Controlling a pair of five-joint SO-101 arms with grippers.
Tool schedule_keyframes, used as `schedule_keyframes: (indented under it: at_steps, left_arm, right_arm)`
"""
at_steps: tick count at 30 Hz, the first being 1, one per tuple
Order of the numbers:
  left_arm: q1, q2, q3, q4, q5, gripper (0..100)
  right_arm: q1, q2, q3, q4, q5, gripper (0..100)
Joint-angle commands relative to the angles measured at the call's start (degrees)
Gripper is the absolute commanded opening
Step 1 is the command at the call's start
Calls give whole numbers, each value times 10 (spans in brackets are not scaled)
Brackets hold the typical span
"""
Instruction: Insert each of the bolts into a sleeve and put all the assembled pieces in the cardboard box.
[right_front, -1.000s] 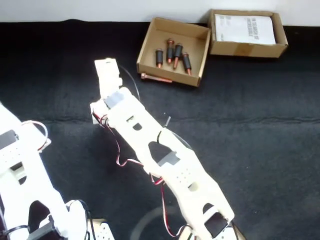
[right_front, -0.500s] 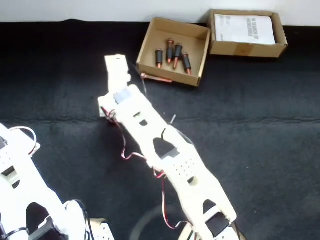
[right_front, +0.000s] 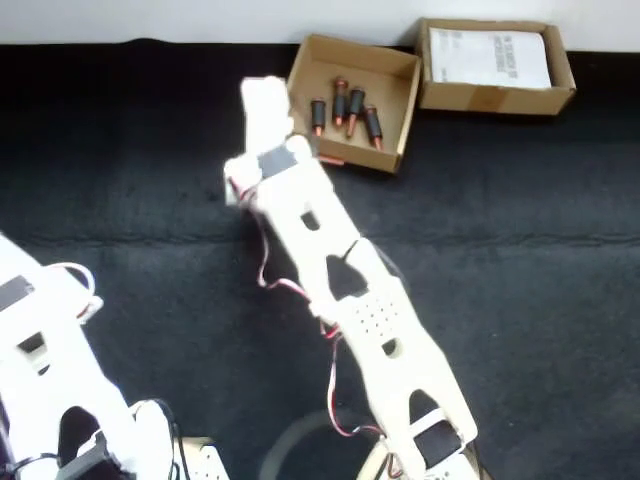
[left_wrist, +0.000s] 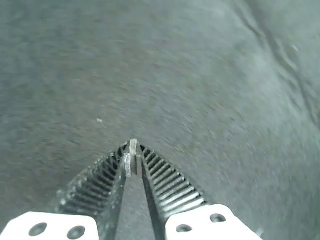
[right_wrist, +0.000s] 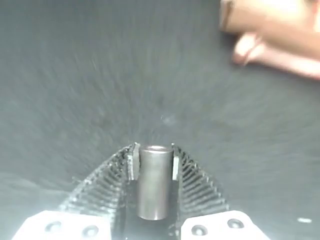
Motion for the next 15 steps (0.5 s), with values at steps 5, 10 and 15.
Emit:
schedule_keyframes:
  at_steps: [5, 10, 15]
  left_arm:
    - [133, 3, -25, 4, 71, 10]
    - [189, 73, -102, 7, 108, 15]
    - [225, 222, -263, 95, 160, 85]
  right_arm:
    - [44, -13, -312, 154, 60, 8]
    - [70, -89, -310, 213, 98, 7]
    - [83, -167, -306, 233, 134, 7]
